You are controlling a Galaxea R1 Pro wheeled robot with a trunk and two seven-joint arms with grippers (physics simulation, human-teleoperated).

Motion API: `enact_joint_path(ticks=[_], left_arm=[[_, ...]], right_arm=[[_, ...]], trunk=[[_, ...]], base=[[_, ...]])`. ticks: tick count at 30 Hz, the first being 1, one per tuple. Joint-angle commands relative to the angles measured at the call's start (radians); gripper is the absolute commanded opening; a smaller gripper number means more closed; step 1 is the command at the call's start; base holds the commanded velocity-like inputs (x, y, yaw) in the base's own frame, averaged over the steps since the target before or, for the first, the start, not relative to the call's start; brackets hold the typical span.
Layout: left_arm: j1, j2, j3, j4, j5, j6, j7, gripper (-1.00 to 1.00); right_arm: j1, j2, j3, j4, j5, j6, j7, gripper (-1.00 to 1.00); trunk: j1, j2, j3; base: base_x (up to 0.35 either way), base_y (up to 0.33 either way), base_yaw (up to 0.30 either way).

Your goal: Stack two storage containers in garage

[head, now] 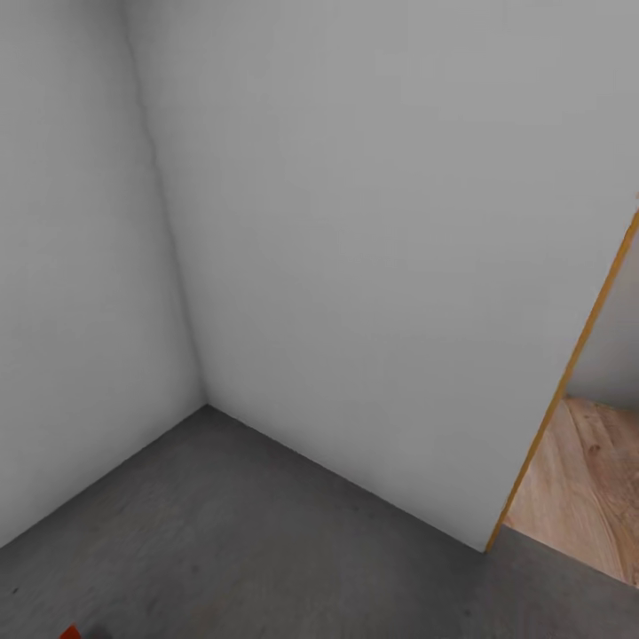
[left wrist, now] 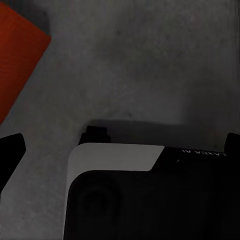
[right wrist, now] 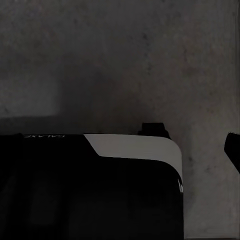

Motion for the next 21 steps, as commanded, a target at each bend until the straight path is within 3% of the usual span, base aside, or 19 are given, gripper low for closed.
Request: enact_joint_path(ticks=[1,21], left_arm=[[-0.001,0.000,0.006,0.000,0.007,0.000,-0.004,1.00],[-0.001,0.000,0.006,0.000,0.007,0.000,-0.004,1.00]], right_arm=[[-0.001,0.000,0.006,0.003,-0.011,-0.005,0.006,1.00],[-0.001,0.000,0.006,0.003,-0.012,-0.005,0.006,1.00]], trunk=[[0.000,-0.001,-0.001],[0.000,-0.001,-0.001]], base=[[0.000,0.000,-0.249],[0.000,0.000,-0.252]])
